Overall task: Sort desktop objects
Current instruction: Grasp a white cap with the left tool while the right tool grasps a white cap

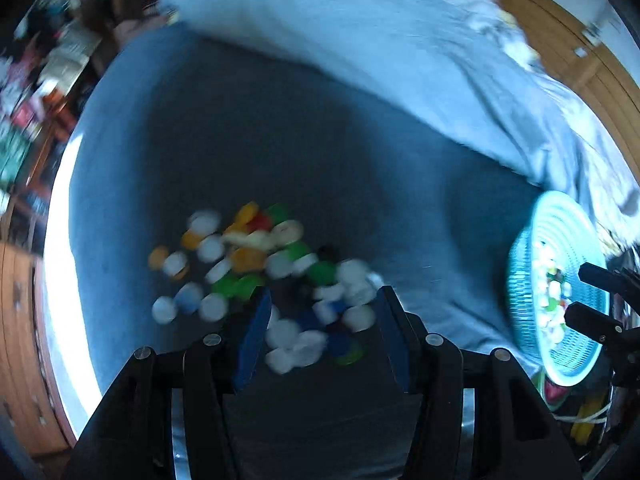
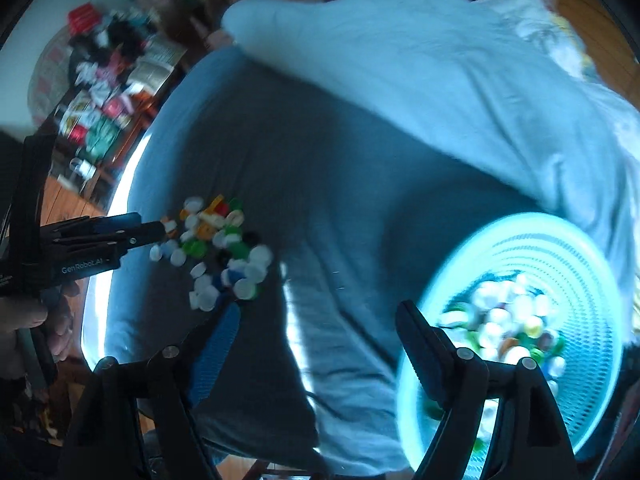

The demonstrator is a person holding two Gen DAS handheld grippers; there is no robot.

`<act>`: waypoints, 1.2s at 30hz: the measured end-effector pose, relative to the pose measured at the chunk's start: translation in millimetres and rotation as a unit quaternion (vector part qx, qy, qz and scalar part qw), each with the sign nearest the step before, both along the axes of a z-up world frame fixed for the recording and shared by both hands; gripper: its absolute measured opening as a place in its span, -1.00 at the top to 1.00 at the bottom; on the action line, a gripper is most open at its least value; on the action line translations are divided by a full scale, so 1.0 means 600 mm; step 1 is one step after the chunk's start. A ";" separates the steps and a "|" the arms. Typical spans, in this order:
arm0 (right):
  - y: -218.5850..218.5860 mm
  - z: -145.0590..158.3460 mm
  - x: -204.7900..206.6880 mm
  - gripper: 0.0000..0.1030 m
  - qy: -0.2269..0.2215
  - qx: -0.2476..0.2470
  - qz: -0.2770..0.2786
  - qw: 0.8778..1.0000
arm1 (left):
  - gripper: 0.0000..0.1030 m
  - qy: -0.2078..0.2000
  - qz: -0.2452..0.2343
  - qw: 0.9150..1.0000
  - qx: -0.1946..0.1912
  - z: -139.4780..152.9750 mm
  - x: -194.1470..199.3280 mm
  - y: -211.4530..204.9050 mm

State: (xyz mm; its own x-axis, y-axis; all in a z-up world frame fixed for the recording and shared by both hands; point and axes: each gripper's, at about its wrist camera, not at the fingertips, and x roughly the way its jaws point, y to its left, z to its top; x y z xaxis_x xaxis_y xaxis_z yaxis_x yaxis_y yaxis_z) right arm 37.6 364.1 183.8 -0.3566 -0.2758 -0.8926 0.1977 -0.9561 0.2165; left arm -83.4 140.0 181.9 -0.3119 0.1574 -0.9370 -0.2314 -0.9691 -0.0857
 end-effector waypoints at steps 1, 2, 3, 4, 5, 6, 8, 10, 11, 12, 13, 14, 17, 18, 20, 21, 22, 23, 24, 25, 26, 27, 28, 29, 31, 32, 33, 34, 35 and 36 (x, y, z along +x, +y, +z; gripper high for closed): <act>-0.018 -0.022 -0.006 -0.71 -0.005 0.002 0.009 1.000 | 0.06 -0.008 0.022 1.000 -0.004 -0.028 0.002 -0.038; -0.035 -0.050 -0.012 -0.71 -0.012 0.004 0.017 1.000 | 0.06 -0.014 0.040 0.999 -0.007 -0.052 0.006 -0.067; -0.050 -0.077 -0.018 -0.71 -0.018 0.007 0.024 1.000 | 0.06 -0.019 0.052 0.998 -0.007 -0.070 0.011 -0.089; -0.063 -0.103 -0.025 -0.71 -0.025 0.010 0.029 0.999 | 0.06 -0.025 0.064 0.998 -0.006 -0.094 0.016 -0.113; -0.069 -0.123 -0.031 -0.71 -0.030 0.011 0.033 0.999 | 0.06 -0.032 0.071 0.997 -0.002 -0.119 0.025 -0.132; -0.079 -0.143 -0.034 -0.71 -0.033 0.011 0.036 0.999 | 0.06 -0.034 0.068 0.997 0.002 -0.136 0.032 -0.142; -0.091 -0.171 -0.037 -0.71 -0.027 0.009 0.043 0.999 | 0.06 -0.035 0.043 0.998 0.022 -0.172 0.055 -0.160; -0.104 -0.197 -0.041 -0.71 -0.019 0.011 0.049 0.999 | 0.06 -0.025 0.007 0.998 0.059 -0.197 0.078 -0.167; -0.110 -0.209 -0.045 -0.71 -0.016 0.010 0.050 0.999 | 0.06 -0.020 -0.012 0.997 0.077 -0.201 0.087 -0.161; -0.112 -0.219 -0.048 -0.71 -0.014 0.009 0.053 0.998 | 0.06 -0.014 -0.032 0.996 0.087 -0.208 0.093 -0.157; -0.116 -0.229 -0.051 -0.71 -0.012 0.010 0.055 0.998 | 0.06 -0.003 -0.056 0.994 0.097 -0.218 0.101 -0.148; -0.120 -0.237 -0.055 -0.71 -0.010 0.010 0.057 0.998 | 0.06 0.006 -0.072 0.991 0.109 -0.222 0.105 -0.138; -0.127 -0.244 -0.063 -0.70 0.003 -0.001 0.060 0.998 | 0.06 0.029 -0.087 0.987 0.130 -0.236 0.097 -0.111; -0.129 -0.242 -0.064 -0.69 0.008 -0.003 0.061 0.998 | 0.06 0.033 -0.090 0.987 0.131 -0.242 0.092 -0.106; -0.131 -0.237 -0.067 -0.69 0.013 -0.009 0.061 0.998 | 0.06 0.032 -0.093 0.986 0.136 -0.253 0.075 -0.092; -0.132 -0.233 -0.068 -0.69 0.014 -0.012 0.061 0.998 | 0.06 0.026 -0.095 0.985 0.141 -0.260 0.071 -0.090; -0.132 -0.230 -0.069 -0.69 0.014 -0.012 0.062 0.998 | 0.08 0.019 -0.101 0.985 0.140 -0.266 0.067 -0.083; -0.133 -0.226 -0.070 -0.69 0.014 -0.011 0.063 0.998 | 0.29 0.012 -0.109 0.986 0.129 -0.273 0.066 -0.074; -0.130 -0.221 -0.071 -0.66 0.011 -0.012 0.064 0.998 | 0.48 0.009 -0.114 0.986 0.118 -0.278 0.067 -0.067; -0.131 -0.218 -0.073 -0.62 0.008 -0.015 0.065 0.998 | 0.51 0.003 -0.115 0.987 0.112 -0.277 0.068 -0.065; -0.132 -0.214 -0.075 -0.49 0.002 -0.018 0.067 0.998 | 0.51 -0.003 -0.111 0.987 0.117 -0.273 0.071 -0.064; -0.134 -0.210 -0.077 -0.33 -0.002 -0.019 0.070 0.997 | 0.51 -0.006 -0.104 0.987 0.120 -0.265 0.074 -0.066; -0.139 -0.205 -0.079 -0.26 -0.005 -0.019 0.075 0.997 | 0.51 -0.006 -0.099 0.988 0.122 -0.259 0.079 -0.069; -0.149 -0.198 -0.081 -0.21 -0.008 -0.019 0.083 0.996 | 0.51 -0.008 -0.089 0.988 0.125 -0.248 0.083 -0.075; -0.178 -0.188 -0.083 -0.20 -0.011 -0.025 0.107 0.994 | 0.51 -0.008 -0.059 0.989 0.135 -0.223 0.093 -0.098; -0.200 -0.183 -0.085 -0.20 -0.012 -0.030 0.126 0.992 | 0.51 -0.007 -0.045 0.989 0.139 -0.213 0.095 -0.110; -0.225 -0.182 -0.087 -0.20 -0.013 -0.035 0.146 0.989 | 0.51 -0.005 -0.028 0.990 0.139 -0.200 0.098 -0.126; -0.258 -0.179 -0.088 -0.20 -0.014 -0.044 0.171 0.984 | 0.51 -0.001 -0.015 0.991 0.135 -0.190 0.102 -0.141; -0.286 -0.179 -0.091 -0.20 -0.016 -0.055 0.192 0.980 | 0.51 0.001 -0.001 0.991 0.135 -0.182 0.104 -0.160; -0.320 -0.178 -0.093 -0.20 -0.016 -0.068 0.215 0.974 | 0.51 0.000 0.010 0.991 0.136 -0.175 0.103 -0.177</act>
